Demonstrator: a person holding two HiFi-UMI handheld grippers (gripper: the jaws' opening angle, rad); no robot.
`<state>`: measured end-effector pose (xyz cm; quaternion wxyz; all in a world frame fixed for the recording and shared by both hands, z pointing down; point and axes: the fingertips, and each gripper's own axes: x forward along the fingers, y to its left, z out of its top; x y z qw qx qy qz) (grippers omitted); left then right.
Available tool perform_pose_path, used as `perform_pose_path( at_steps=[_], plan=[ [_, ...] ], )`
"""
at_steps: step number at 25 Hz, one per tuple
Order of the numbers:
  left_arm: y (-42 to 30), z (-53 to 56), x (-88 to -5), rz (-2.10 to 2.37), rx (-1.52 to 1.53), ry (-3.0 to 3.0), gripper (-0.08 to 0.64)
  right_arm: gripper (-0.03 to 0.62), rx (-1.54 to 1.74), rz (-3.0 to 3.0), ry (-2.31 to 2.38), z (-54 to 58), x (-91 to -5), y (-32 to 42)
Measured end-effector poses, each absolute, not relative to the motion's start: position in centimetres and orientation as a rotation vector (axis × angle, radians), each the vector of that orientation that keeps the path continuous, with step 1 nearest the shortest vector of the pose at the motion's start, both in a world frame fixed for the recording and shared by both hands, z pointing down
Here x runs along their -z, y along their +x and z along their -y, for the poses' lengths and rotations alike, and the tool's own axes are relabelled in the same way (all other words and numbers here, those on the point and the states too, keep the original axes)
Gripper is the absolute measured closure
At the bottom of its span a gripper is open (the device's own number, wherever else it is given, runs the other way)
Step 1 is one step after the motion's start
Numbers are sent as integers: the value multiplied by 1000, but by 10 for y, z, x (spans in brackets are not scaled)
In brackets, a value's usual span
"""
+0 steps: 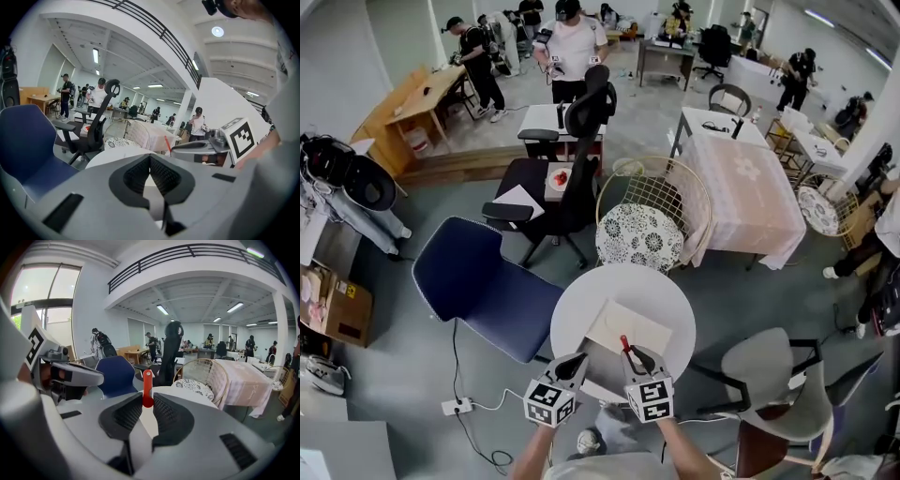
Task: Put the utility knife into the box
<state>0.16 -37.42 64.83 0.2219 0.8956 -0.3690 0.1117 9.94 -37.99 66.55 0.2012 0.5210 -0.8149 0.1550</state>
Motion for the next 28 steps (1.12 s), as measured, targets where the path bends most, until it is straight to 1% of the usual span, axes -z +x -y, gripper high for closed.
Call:
perform_pose_path(
  at_steps=[11, 20, 24, 28],
  plan=[
    [6, 345, -693, 945, -367, 2379, 548, 512, -597, 2189, 1425, 341, -715, 101],
    [5, 340, -707, 929, -392, 2349, 548, 512, -648, 2138, 1366, 320, -741, 102],
    [3, 341, -707, 935, -391, 2348, 548, 512, -452, 2087, 1166, 312, -753, 93],
    [0, 344, -707, 951, -381, 2343, 548, 513, -69, 1944, 830, 297, -781, 86]
  ],
)
